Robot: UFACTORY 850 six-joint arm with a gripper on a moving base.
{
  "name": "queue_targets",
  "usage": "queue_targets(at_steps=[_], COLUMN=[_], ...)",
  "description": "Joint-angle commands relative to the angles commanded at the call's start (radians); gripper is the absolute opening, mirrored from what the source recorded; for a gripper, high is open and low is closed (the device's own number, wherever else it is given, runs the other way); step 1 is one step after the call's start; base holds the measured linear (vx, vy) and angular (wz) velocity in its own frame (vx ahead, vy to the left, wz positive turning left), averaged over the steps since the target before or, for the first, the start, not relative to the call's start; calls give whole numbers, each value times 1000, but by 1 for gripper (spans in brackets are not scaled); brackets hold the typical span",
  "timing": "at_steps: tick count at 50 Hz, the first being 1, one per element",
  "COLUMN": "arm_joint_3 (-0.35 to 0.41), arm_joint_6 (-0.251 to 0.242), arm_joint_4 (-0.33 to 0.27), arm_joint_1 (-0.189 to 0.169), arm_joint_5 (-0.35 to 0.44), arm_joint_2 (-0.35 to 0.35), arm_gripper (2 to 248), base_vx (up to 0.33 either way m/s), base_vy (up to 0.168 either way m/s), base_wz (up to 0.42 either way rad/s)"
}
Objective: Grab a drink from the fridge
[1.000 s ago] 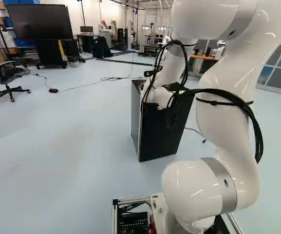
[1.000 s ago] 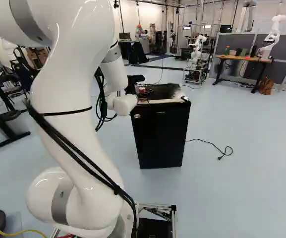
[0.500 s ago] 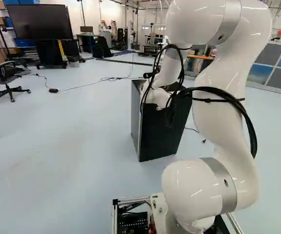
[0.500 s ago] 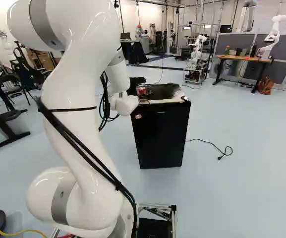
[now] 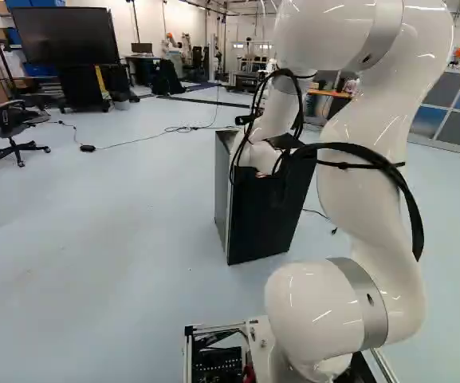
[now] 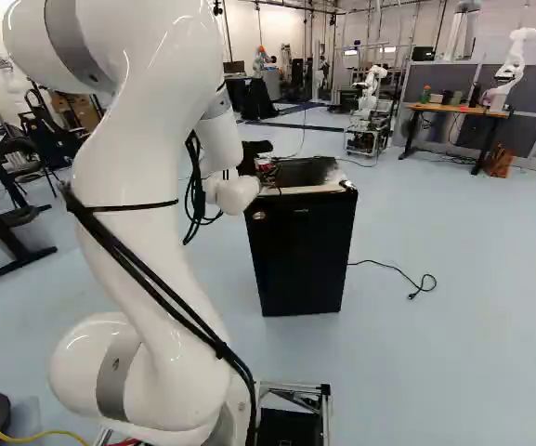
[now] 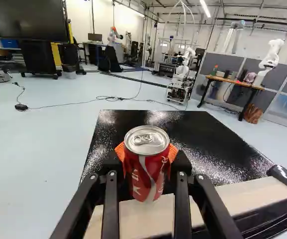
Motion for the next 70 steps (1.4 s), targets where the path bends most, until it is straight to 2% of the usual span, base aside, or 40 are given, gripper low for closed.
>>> queue_targets(at_steps=[50, 70], arm_joint_3=[-4, 2], arm_joint_6=[0, 2], arm_joint_4=[0, -1], arm_joint_1=[0, 0], arm_joint_5=[0, -2], arm_joint_2=[99, 111], arm_gripper=[98, 98], base_vx=[0, 0], base_vy=[0, 0], base_wz=[0, 0])
